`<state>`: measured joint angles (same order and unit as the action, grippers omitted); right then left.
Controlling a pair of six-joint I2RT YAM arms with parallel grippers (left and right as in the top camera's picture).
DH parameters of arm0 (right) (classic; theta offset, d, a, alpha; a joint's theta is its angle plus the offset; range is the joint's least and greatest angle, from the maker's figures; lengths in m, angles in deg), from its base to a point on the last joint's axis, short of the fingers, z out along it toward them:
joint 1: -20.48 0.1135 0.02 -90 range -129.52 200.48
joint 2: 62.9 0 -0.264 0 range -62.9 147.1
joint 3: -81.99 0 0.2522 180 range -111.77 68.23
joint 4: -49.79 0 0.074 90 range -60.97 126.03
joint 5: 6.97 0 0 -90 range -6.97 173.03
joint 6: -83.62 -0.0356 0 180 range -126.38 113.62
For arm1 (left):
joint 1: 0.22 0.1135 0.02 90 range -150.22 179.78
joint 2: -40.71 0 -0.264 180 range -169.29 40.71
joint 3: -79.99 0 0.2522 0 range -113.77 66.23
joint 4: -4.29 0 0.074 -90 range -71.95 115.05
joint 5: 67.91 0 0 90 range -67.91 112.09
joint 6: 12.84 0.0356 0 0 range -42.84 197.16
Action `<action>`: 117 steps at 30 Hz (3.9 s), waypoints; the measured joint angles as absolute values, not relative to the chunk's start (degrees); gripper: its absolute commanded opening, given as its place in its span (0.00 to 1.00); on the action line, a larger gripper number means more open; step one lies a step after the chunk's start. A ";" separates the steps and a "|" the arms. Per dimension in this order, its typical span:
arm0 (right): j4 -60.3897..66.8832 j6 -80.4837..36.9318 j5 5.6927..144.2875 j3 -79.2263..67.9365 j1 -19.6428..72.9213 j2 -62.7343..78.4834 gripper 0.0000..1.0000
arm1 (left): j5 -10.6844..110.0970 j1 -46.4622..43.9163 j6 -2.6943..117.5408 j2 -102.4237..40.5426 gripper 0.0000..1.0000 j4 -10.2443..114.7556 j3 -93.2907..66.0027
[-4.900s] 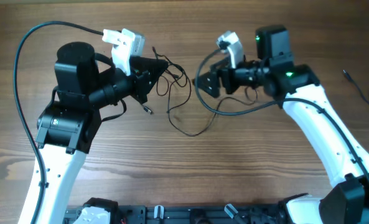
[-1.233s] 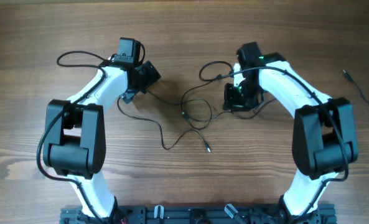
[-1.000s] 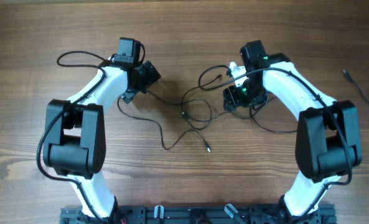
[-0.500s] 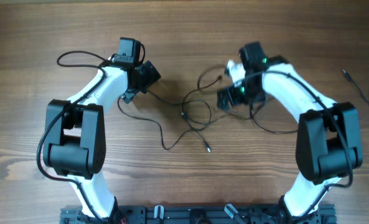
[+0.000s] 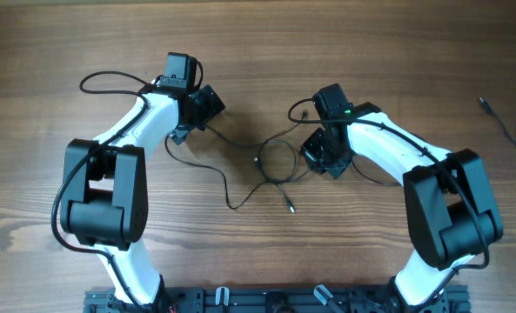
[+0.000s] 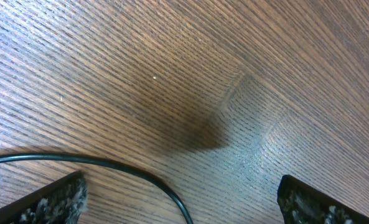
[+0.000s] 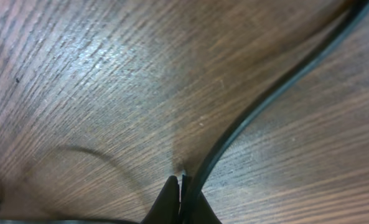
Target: Untangle cables
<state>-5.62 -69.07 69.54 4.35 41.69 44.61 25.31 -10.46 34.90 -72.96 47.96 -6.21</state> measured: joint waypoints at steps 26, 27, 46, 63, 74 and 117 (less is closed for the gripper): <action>-21.40 -26.48 86.50 -4.06 19.44 18.25 0.04 | 25.31 -10.46 34.90 -72.98 1.00 48.00 -6.26; -23.74 -32.92 95.55 -4.06 19.04 20.04 0.04 | 25.31 -10.46 34.90 -72.98 0.93 48.05 -6.26; -9.97 -18.67 59.94 -4.02 8.42 24.69 0.04 | 7.13 2.48 38.81 -74.10 0.08 56.62 -6.17; -5.44 -18.91 58.63 -4.04 23.07 42.40 0.59 | 7.52 -6.14 38.83 -74.27 0.14 52.73 -5.99; -8.11 -24.31 74.83 -0.89 25.62 42.44 1.00 | 9.14 -6.62 38.99 -74.42 0.27 50.78 -5.99; 29.25 -11.22 85.08 -44.58 -14.59 71.71 0.69 | 10.43 -7.25 39.62 -74.58 0.62 51.35 -6.32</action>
